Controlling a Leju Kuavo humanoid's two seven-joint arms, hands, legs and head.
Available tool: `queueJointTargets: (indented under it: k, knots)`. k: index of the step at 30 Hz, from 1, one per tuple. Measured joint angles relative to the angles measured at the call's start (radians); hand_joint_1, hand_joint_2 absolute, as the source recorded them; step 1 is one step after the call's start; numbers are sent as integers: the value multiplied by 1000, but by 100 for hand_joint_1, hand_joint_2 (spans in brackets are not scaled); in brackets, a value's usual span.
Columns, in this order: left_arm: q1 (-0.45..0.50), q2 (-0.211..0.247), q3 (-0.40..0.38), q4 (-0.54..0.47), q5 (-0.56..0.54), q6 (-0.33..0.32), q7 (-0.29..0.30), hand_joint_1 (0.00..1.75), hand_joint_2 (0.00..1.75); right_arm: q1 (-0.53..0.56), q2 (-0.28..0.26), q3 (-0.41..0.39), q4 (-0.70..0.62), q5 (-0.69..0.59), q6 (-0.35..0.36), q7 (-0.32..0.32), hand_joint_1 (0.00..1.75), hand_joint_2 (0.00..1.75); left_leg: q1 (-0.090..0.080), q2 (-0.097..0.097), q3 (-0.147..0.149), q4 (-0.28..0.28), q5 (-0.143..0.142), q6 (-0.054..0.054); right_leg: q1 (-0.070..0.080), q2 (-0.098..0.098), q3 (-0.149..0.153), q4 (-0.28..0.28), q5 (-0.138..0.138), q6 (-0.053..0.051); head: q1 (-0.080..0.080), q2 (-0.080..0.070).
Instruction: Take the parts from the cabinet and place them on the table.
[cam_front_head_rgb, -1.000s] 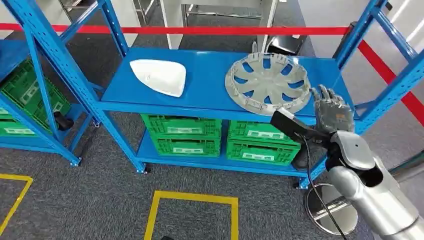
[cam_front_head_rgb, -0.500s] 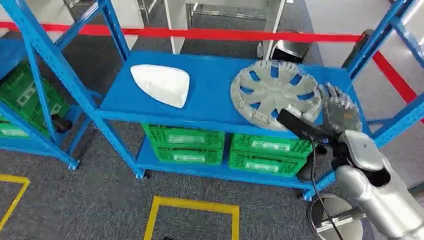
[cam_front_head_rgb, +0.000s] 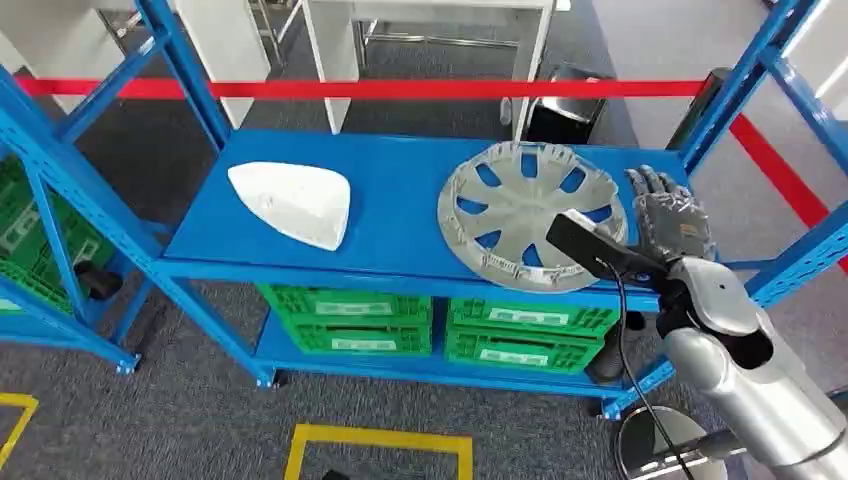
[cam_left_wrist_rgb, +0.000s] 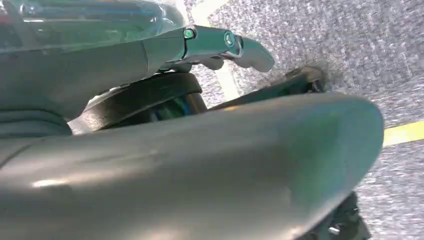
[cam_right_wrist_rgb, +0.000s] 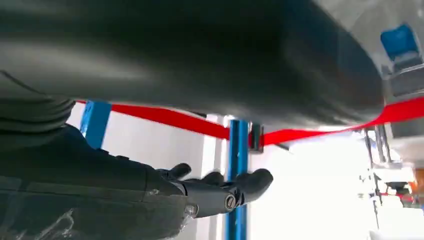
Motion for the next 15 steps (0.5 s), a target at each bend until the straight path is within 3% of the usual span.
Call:
queueJointTargets:
  k: [2,4,5,7,8,9,10,12,13,14,15]
  knots:
    - [-3,-2,0,0,-2,0,0,0,0,3,1,1,3,-2,-2,0,0,0,-2,-4,-5,6,1,6,-2,-2,4,-5,-8,10,1,0]
    - [-4,-5,0,-1,-3,2,-1,0,0,-4,-2,-1,3,-2,-5,0,0,0,14,-3,7,-8,4,10,2,-4,1,10,-25,21,2,0]
    - [-4,-5,0,-1,-5,3,0,0,0,-11,-4,-1,3,-2,-6,0,0,0,18,-3,10,-10,1,16,0,-5,-24,55,-46,30,10,0]
    - [-3,-5,0,-1,-3,5,-3,0,0,-7,-7,0,3,-3,-9,0,0,0,20,-3,14,-10,-7,18,-10,-5,-119,211,-101,42,15,0]
    - [-2,-5,0,-1,-3,6,-3,0,0,-2,-7,1,5,-3,-9,0,0,0,21,-3,17,-10,-12,17,-15,-5,-163,269,-107,47,15,0]
    - [-1,-5,0,-1,-3,8,-5,0,0,0,-7,3,6,-5,-9,0,0,0,21,-4,21,-9,-17,16,-18,-5,-186,285,-91,50,17,0]
    - [0,-5,0,-1,-2,8,-5,0,0,0,-7,3,6,-6,-9,0,0,0,22,-4,28,-9,-23,14,-21,-6,-188,259,-54,53,18,0]
    - [1,-5,1,-1,0,10,-5,0,0,-1,-7,2,7,-3,-8,0,0,0,24,-5,49,-6,-38,6,-25,-7,-139,105,65,56,19,0]
    - [2,-5,1,-1,0,11,-5,0,0,0,-7,3,8,0,-7,0,0,0,24,-5,57,-4,-48,0,-26,-10,-115,32,100,56,20,0]
    - [2,-5,2,0,1,12,-5,0,0,0,-6,5,11,3,-7,0,0,0,17,-6,56,-2,-52,-7,-20,-9,-105,27,89,52,21,0]
    - [2,-5,2,0,1,12,-5,0,0,0,-7,5,13,3,-8,0,0,0,17,-6,53,0,-53,-11,-20,-7,-99,9,77,37,22,0]
